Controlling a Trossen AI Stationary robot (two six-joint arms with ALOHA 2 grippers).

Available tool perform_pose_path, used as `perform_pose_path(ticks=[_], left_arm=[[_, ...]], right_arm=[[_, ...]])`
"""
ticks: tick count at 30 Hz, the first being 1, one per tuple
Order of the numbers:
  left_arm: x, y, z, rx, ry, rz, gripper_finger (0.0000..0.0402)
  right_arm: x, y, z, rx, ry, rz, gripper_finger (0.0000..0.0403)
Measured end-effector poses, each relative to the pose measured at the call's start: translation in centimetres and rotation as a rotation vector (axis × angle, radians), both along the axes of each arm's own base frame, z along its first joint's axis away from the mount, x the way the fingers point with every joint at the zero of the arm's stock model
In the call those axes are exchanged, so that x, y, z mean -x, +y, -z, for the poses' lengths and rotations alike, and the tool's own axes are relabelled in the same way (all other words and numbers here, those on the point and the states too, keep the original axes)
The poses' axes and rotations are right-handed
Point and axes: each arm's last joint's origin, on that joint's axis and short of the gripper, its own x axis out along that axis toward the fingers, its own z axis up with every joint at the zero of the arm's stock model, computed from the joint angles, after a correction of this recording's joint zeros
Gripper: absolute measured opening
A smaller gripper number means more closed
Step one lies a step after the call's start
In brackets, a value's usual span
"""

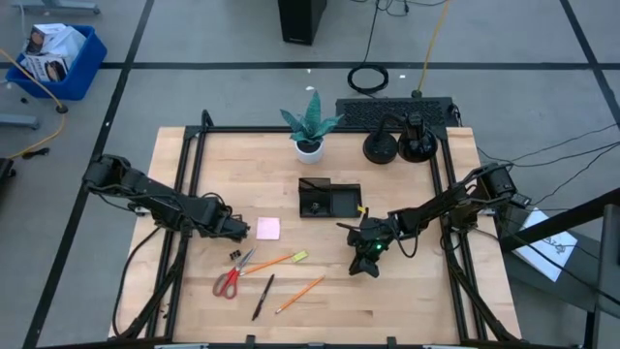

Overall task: Pick and place office supplies into organizer
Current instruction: Put the black binder clip into the black desk organizer

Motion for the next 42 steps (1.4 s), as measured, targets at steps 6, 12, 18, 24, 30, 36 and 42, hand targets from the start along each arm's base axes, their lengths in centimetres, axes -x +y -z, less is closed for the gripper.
perform_pose_path(ticks=[6, 12, 18, 24, 30, 36, 42], left_arm=[[0.0, 0.0, -0.1, -0.003, 0.000, 0.003, 0.0010], [-0.3, 0.0, -0.4, -0.007, -0.017, 0.008, 0.0004], [-1.4, -0.2, -1.5, -0.043, -0.087, 0.061, 0.0002], [-2.4, -0.3, -2.7, -0.087, -0.153, 0.089, 0.0002], [-4.5, -0.5, -4.0, -0.166, -0.352, 0.099, 0.0001], [-7.2, -0.2, -5.0, -0.255, -0.639, 0.036, 0.0001], [-9.9, 1.2, -5.0, -0.300, -0.800, 0.024, 0.0001]], right_arm=[[0.0, 0.0, 0.0, 0.000, 0.000, 0.000, 0.0075], [0.0, 0.0, 0.0, 0.002, -0.001, 0.002, 0.0075], [0.0, -0.1, 0.0, 0.015, -0.003, 0.018, 0.0075], [-0.1, -0.1, 0.0, 0.023, -0.008, 0.021, 0.0075], [-0.1, -0.1, 0.0, 0.018, -0.005, 0.026, 0.0075], [-0.1, -0.1, 0.0, 0.019, -0.005, 0.026, 0.0075], [-0.1, -0.1, 0.0, 0.019, -0.004, 0.025, 0.0075]])
